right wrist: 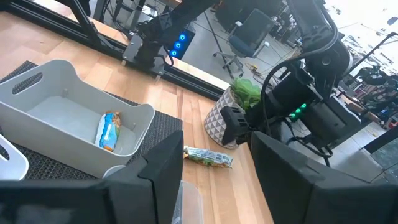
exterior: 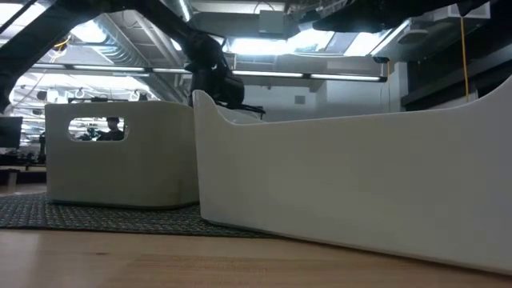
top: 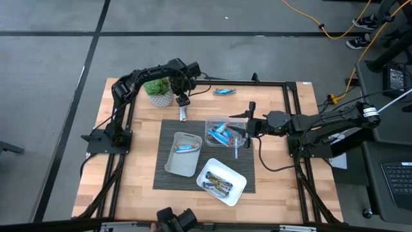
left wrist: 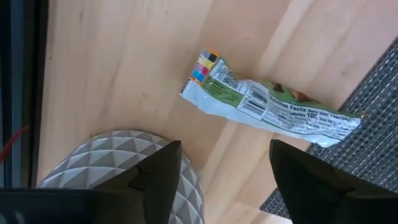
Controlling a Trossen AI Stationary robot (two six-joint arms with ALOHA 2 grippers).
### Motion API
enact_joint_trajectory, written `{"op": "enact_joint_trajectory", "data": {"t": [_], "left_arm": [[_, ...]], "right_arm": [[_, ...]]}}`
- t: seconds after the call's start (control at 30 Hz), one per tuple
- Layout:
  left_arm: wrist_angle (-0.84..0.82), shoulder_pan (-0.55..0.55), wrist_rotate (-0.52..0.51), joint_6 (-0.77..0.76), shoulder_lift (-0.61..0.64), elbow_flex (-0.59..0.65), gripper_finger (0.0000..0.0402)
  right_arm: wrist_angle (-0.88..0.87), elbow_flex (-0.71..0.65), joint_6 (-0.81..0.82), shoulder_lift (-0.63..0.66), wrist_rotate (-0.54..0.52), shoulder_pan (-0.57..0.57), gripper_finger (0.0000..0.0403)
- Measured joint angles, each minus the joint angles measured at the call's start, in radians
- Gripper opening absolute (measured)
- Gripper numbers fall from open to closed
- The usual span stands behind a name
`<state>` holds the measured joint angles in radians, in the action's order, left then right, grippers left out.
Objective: Pick and place Granola Bars by type
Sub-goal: Put the orange granola bar into the gray bin
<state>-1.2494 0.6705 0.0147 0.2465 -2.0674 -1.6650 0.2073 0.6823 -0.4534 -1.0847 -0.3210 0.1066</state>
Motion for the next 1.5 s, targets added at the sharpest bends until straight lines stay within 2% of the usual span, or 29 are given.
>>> {"op": "enact_joint_trajectory", "data": {"t": [0.1, 0.17, 0.3, 0.83, 0.93, 1.13, 1.33, 1.5], "left_arm": [[0.0, -0.011, 0.005, 0.005, 0.0, 0.001, 0.0251], [0.001, -0.02, 0.058, 0.003, -0.007, 0.006, 0.0262], [0.008, -0.042, 0.093, -0.002, -0.007, 0.01, 0.0275], [0.058, -0.06, 0.042, -0.015, -0.014, 0.009, 0.0277], [0.097, -0.066, 0.003, -0.009, -0.021, 0.032, 0.0277], [0.151, -0.053, -0.01, -0.017, -0.021, 0.11, 0.0277], [0.215, -0.053, -0.038, -0.019, -0.015, 0.181, 0.027], [0.233, -0.062, -0.039, -0.017, -0.015, 0.187, 0.0233]], "right_arm": [[0.0, 0.0, 0.0, 0.0, 0.0, 0.0, 0.0192], [0.0, 0.0, 0.0, 0.0, 0.0, 0.0, 0.0192], [0.0, 0.0, 0.0, 0.0, 0.0, 0.0, 0.0192], [0.0, 0.0, 0.003, 0.0, 0.0, 0.0, 0.0192], [0.0, 0.0, 0.003, 0.0, 0.0, 0.0, 0.0192], [0.0, 0.0, 0.003, 0.0, 0.0, 0.0, 0.0192], [0.002, 0.0, 0.003, 0.0, 0.0, 0.0, 0.0192], [0.007, 0.0, 0.003, 0.0, 0.0, 0.0, 0.0192]]}}
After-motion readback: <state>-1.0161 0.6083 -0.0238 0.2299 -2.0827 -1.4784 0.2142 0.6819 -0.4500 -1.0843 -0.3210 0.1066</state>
